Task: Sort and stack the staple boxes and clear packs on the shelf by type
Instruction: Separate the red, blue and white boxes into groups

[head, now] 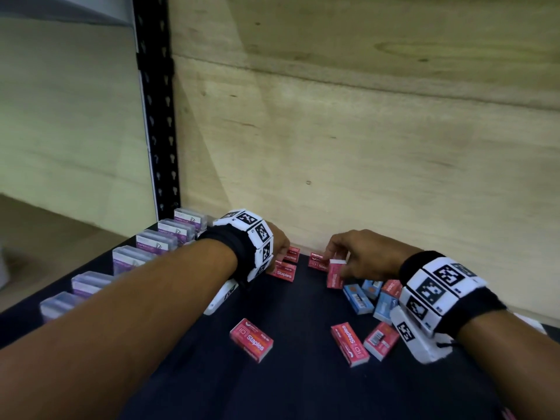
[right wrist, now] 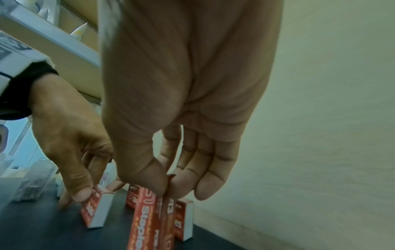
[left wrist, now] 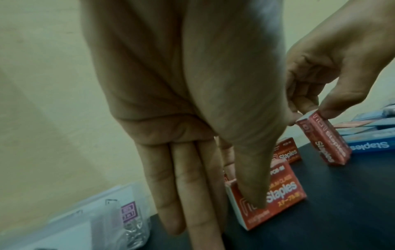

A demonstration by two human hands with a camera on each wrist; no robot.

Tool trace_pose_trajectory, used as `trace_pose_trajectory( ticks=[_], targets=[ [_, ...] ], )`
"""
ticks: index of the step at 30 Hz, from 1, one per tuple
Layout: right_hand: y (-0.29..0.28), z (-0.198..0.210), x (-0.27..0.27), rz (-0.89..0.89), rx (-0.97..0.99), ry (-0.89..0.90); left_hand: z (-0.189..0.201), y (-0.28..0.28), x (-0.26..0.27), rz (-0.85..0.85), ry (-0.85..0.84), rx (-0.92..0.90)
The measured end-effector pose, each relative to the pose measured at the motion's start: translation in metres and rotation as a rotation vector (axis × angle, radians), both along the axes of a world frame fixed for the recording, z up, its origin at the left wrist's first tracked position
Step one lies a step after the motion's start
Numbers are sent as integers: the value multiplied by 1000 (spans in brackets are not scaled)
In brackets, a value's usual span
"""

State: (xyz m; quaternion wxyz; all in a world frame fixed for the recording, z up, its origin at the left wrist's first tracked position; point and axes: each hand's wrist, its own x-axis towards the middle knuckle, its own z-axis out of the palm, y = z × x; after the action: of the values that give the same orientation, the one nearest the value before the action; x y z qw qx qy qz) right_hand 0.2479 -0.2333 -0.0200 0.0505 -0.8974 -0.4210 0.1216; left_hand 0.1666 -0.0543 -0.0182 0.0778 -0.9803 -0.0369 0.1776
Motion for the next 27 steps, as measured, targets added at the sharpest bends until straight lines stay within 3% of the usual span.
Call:
trace_pose_trajectory(
  ticks=[10,27],
  targets=[
    [26,-9,-7,122,-32,18,-5,5,4,27,-13,17],
    [35,-14,3,61,-29,14,-20,10,25,-10,-31,134]
  ],
)
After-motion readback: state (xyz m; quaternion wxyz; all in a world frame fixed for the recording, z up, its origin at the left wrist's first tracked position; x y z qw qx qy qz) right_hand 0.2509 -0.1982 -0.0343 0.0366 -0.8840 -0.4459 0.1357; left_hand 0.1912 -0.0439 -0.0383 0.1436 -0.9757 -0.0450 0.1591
